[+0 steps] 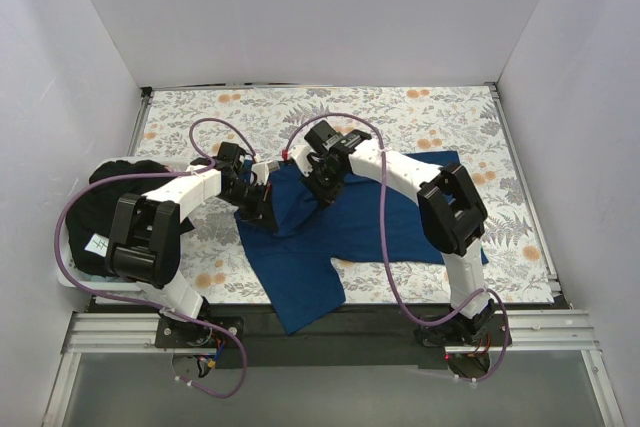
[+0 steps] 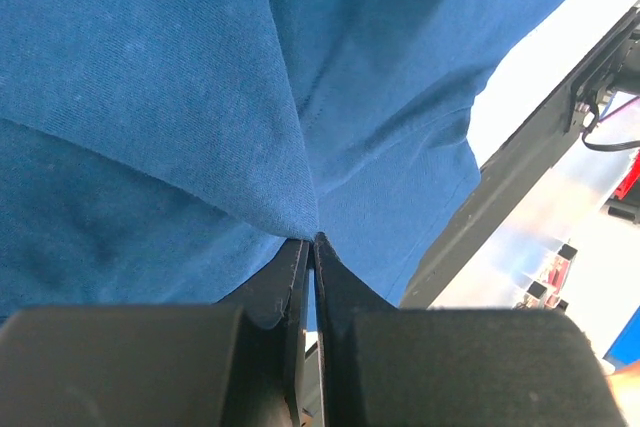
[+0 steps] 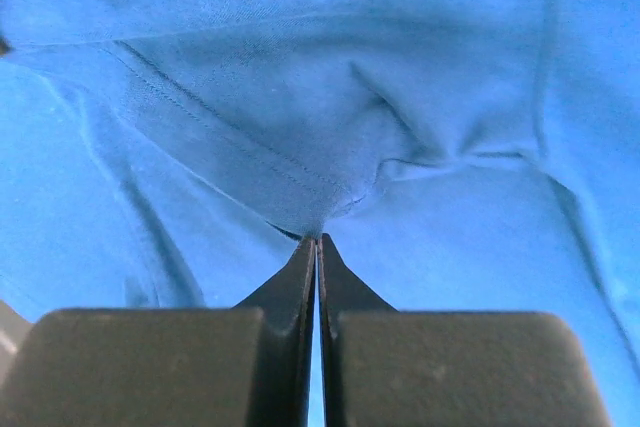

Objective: Fold and stack the t-shirts
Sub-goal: Fold the tshirt

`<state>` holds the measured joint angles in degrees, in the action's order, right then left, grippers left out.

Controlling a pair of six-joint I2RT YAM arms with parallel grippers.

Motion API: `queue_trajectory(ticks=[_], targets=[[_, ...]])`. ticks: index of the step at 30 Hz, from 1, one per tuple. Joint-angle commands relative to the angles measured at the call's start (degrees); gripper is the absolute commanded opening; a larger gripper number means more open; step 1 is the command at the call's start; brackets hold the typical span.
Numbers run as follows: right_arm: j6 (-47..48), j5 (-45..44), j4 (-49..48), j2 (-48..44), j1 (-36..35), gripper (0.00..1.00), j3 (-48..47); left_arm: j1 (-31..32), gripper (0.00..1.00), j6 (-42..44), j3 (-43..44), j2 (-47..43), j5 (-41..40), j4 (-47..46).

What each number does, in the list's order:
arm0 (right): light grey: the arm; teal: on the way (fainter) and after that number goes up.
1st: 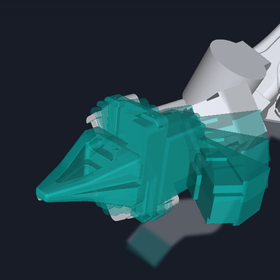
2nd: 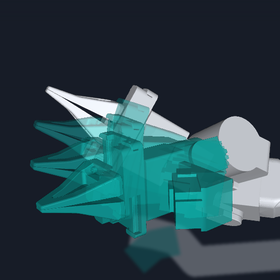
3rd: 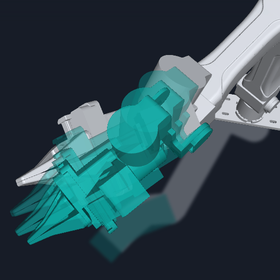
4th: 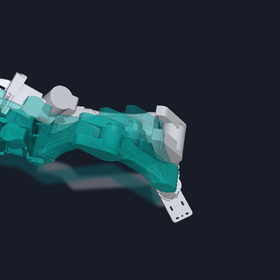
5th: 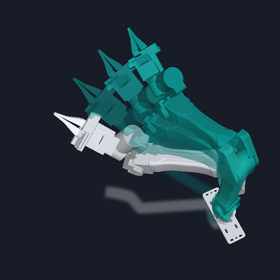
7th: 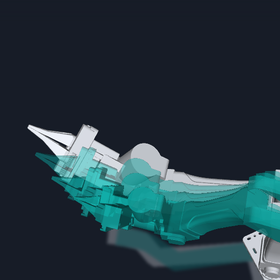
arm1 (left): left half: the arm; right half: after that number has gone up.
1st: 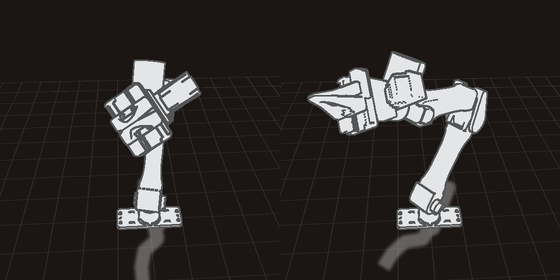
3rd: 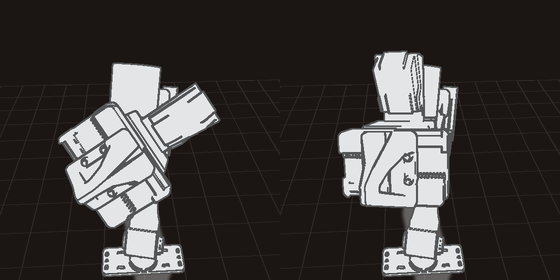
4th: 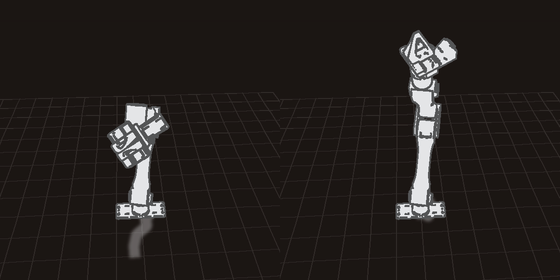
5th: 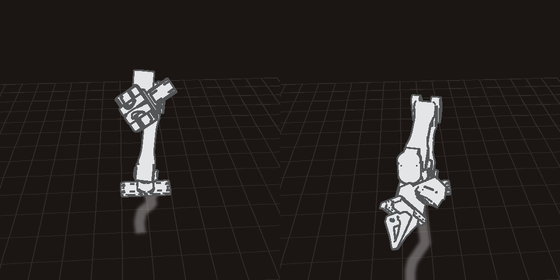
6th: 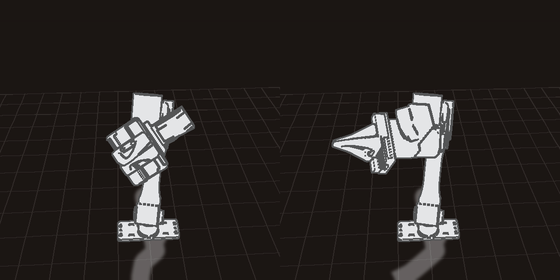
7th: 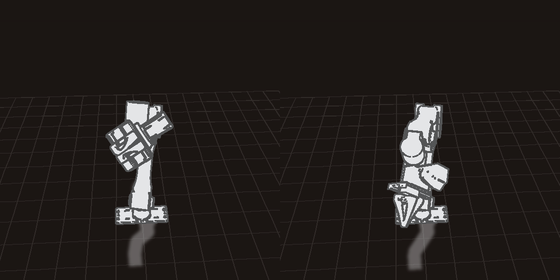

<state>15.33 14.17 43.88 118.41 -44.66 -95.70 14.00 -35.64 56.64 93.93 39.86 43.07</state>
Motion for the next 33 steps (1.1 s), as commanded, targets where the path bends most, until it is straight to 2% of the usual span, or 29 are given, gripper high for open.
queue_trajectory(ticks=[1, 17, 18, 19, 21, 22, 23, 25, 28, 31, 33], targets=[[0.2, -0.8, -0.1, -3.9, 0.7, 0.01, 1.4, 0.2, 0.00, 0.2, 0.1, -3.1, 1.8, 0.0], [2.9, -0.3, 0.1, -5.6, 1.9, 0.01, 5.6, 0.3, 0.00, 4.0, -2.4, -1.3, 0.9, 1.8], [3.0, 0.4, 0.2, -5.6, 1.9, 0.01, 6.0, 0.4, 0.01, 4.1, -2.4, -1.0, 0.8, 1.8], [3.3, 1.3, 0.5, -5.7, 1.9, 0.01, 5.9, 0.3, 0.09, 4.2, -2.4, -0.9, 0.8, 1.9], [4.1, 3.0, 2.0, -6.1, 1.8, 0.21, 6.0, 0.3, 0.18, 4.2, -2.3, -1.1, 1.4, 2.3], [4.5, 3.0, 2.3, -7.1, 1.9, 0.30, 6.3, 0.1, 0.27, 4.2, -2.2, -1.9, 1.5, 2.1], [4.9, 2.7, 2.4, -8.0, 2.6, 0.42, 6.6, -0.3, 0.28, 4.5, -1.9, -2.4, 2.3, 2.1], [5.7, 4.1, 2.4, -10.6, 4.9, 0.52, 7.5, -2.6, 0.30, 4.6, 0.0, -4.9, 3.6, 1.3], [6.8, 6.9, 3.3, -12.5, 12.4, 0.54, 6.2, -3.8, 0.31, 4.5, 4.3, -6.2, 1.7, -0.6], [9.2, 3.9, 4.1, -11.5, 19.1, 0.53, 4.2, -3.8, 0.34, 2.2, 8.2, -3.6, -4.0, -5.4], [10.4, 0.9, 3.9, -10.7, 23.3, 0.51, 2.9, -3.8, 0.34, 1.8, 10.5, 1.2, -6.6, -6.6]])
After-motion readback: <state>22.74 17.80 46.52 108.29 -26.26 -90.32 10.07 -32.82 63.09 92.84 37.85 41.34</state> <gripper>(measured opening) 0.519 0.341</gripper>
